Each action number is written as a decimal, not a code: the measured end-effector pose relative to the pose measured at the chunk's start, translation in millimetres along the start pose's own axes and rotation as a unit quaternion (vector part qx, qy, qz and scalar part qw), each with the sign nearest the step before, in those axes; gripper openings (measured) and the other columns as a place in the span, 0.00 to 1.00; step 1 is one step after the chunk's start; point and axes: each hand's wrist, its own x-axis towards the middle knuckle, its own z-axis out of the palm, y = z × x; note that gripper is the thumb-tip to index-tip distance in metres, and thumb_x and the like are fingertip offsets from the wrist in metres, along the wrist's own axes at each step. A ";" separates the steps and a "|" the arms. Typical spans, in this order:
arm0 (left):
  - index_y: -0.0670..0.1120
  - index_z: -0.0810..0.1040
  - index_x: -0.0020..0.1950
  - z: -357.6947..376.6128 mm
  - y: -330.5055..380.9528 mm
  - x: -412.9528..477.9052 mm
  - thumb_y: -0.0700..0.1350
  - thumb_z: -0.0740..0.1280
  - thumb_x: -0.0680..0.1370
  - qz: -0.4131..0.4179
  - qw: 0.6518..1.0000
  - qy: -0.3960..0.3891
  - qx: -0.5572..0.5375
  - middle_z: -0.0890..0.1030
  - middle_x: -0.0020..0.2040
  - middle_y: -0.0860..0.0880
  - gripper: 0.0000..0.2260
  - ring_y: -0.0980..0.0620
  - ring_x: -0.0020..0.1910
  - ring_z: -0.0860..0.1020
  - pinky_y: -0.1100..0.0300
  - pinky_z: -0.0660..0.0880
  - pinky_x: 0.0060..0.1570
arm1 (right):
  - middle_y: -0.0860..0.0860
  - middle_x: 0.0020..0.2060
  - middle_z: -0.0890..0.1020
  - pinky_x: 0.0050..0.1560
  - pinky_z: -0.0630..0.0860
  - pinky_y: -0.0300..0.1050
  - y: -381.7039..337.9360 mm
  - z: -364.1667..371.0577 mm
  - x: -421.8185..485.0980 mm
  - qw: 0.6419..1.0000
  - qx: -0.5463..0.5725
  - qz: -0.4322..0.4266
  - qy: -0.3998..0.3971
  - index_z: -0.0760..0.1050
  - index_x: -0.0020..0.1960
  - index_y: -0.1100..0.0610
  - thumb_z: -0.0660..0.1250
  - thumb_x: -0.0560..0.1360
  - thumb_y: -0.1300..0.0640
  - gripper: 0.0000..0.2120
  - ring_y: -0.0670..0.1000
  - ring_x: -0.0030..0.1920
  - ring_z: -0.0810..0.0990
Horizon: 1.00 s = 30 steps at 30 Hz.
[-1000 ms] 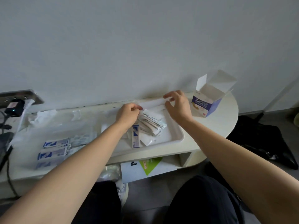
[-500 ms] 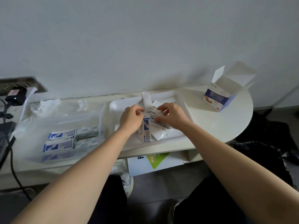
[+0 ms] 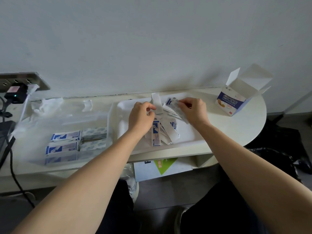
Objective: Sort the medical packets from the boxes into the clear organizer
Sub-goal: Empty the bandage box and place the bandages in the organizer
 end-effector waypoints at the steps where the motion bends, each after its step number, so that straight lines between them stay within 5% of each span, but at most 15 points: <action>1: 0.48 0.80 0.55 -0.1 0.8 -0.1 0.39 0.61 0.77 0.004 1.000 0.010 -0.009 0.72 0.53 0.50 0.11 0.54 0.45 0.74 0.63 0.70 0.47 | 0.48 0.36 0.82 0.35 0.67 0.25 -2.6 -0.4 0.5 1.000 0.016 0.007 0.008 0.84 0.48 0.57 0.69 0.75 0.55 0.08 0.47 0.38 0.79; 4: 0.47 0.79 0.57 3.4 6.7 4.1 0.43 0.64 0.76 -0.005 0.996 0.029 -0.090 0.77 0.54 0.49 0.11 0.59 0.41 0.74 0.67 0.69 0.45 | 0.49 0.34 0.81 0.36 0.72 0.35 -10.3 2.4 1.5 0.987 0.149 0.062 -0.006 0.83 0.47 0.57 0.68 0.75 0.58 0.06 0.45 0.33 0.76; 6: 0.46 0.77 0.58 3.6 19.3 5.6 0.51 0.66 0.72 -0.061 0.969 -0.003 -0.240 0.79 0.51 0.50 0.17 0.56 0.43 0.76 0.62 0.72 0.49 | 0.53 0.32 0.80 0.35 0.76 0.41 -16.9 5.2 -1.1 0.947 0.295 0.114 -0.055 0.81 0.44 0.59 0.67 0.76 0.62 0.05 0.47 0.31 0.77; 9: 0.42 0.78 0.49 3.5 33.9 6.1 0.50 0.67 0.74 -0.145 0.877 -0.095 -0.448 0.80 0.41 0.47 0.11 0.51 0.41 0.78 0.57 0.74 0.49 | 0.59 0.38 0.81 0.40 0.77 0.49 -18.8 11.9 -3.4 0.892 0.404 0.155 -0.126 0.80 0.47 0.62 0.66 0.77 0.63 0.05 0.54 0.35 0.79; 11: 0.40 0.78 0.52 4.3 39.9 4.1 0.42 0.62 0.79 -0.206 0.810 -0.136 -0.532 0.80 0.39 0.45 0.08 0.50 0.38 0.79 0.59 0.77 0.43 | 0.61 0.41 0.82 0.42 0.78 0.49 -19.5 16.8 -7.9 0.888 0.410 0.148 -0.147 0.80 0.49 0.64 0.66 0.77 0.64 0.05 0.56 0.38 0.80; 13: 0.39 0.75 0.58 5.3 42.1 1.7 0.36 0.57 0.80 -0.246 0.780 -0.132 -0.560 0.80 0.40 0.44 0.10 0.50 0.36 0.80 0.61 0.79 0.36 | 0.60 0.41 0.82 0.42 0.79 0.47 -20.5 21.2 -12.6 0.905 0.382 0.136 -0.131 0.80 0.48 0.62 0.68 0.75 0.64 0.03 0.55 0.39 0.81; 17: 0.42 0.75 0.59 5.5 39.9 1.1 0.34 0.55 0.81 -0.292 0.765 -0.089 -0.567 0.80 0.43 0.43 0.13 0.49 0.36 0.79 0.60 0.79 0.32 | 0.51 0.37 0.80 0.43 0.79 0.46 -19.0 25.9 -17.5 0.945 0.295 0.116 -0.080 0.77 0.46 0.56 0.75 0.70 0.59 0.08 0.50 0.39 0.80; 20: 0.43 0.77 0.58 4.8 37.5 1.9 0.34 0.54 0.81 -0.302 0.759 -0.072 -0.572 0.81 0.49 0.42 0.14 0.47 0.41 0.80 0.57 0.80 0.37 | 0.47 0.38 0.80 0.41 0.77 0.41 -18.5 27.3 -20.1 0.964 0.224 0.073 -0.120 0.78 0.46 0.54 0.77 0.67 0.56 0.10 0.46 0.38 0.76; 25: 0.36 0.75 0.62 3.6 34.1 0.9 0.35 0.56 0.79 -0.328 0.763 -0.071 -0.553 0.80 0.57 0.37 0.14 0.45 0.44 0.80 0.54 0.81 0.39 | 0.55 0.41 0.83 0.45 0.82 0.52 -12.3 28.6 -21.0 0.963 0.232 0.082 -0.112 0.78 0.47 0.58 0.76 0.69 0.59 0.10 0.51 0.41 0.82; 30: 0.37 0.75 0.60 8.2 34.8 0.5 0.29 0.56 0.77 -0.309 0.789 -0.072 -0.526 0.80 0.46 0.39 0.15 0.45 0.40 0.79 0.51 0.79 0.42 | 0.57 0.39 0.84 0.45 0.81 0.56 -7.5 28.0 -20.3 0.953 0.267 0.100 -0.099 0.77 0.48 0.59 0.74 0.71 0.59 0.09 0.54 0.39 0.83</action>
